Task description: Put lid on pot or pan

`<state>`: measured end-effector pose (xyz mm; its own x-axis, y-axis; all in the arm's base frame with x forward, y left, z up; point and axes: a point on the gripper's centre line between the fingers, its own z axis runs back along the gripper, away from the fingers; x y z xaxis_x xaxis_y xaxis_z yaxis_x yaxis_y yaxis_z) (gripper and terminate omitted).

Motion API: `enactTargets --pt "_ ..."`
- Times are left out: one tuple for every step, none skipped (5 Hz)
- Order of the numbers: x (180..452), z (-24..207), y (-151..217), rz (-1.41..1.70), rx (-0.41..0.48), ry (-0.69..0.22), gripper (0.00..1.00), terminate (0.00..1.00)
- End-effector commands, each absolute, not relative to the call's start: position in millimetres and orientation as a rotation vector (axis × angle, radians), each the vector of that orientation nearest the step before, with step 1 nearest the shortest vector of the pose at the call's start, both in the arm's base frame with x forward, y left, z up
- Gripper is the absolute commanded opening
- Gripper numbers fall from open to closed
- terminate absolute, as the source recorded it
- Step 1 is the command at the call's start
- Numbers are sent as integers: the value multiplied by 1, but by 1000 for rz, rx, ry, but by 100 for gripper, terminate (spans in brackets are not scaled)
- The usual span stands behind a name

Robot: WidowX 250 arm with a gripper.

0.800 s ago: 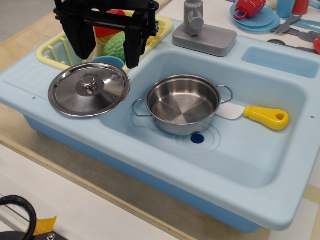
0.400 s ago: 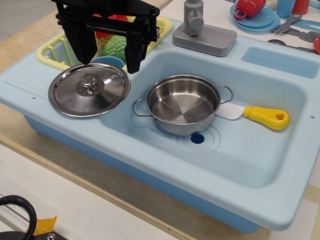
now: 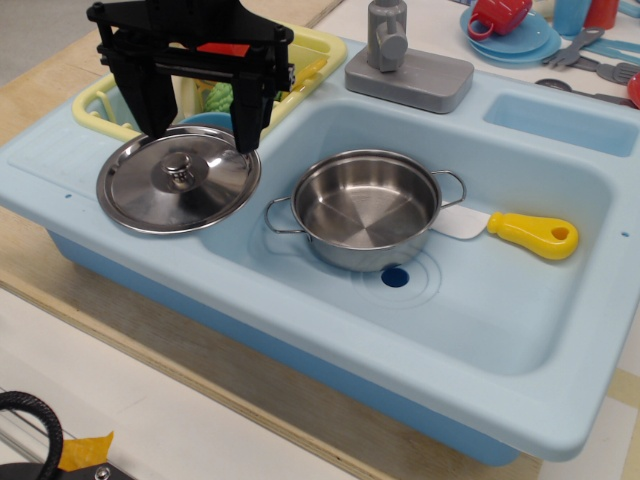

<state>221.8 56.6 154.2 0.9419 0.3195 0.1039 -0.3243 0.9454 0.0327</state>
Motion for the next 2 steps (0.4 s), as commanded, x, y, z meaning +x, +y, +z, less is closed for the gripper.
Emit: enactTargets --pt "219 149 67 371 41 -92 100 0" --pt "217 146 75 376 40 -85 100 0"
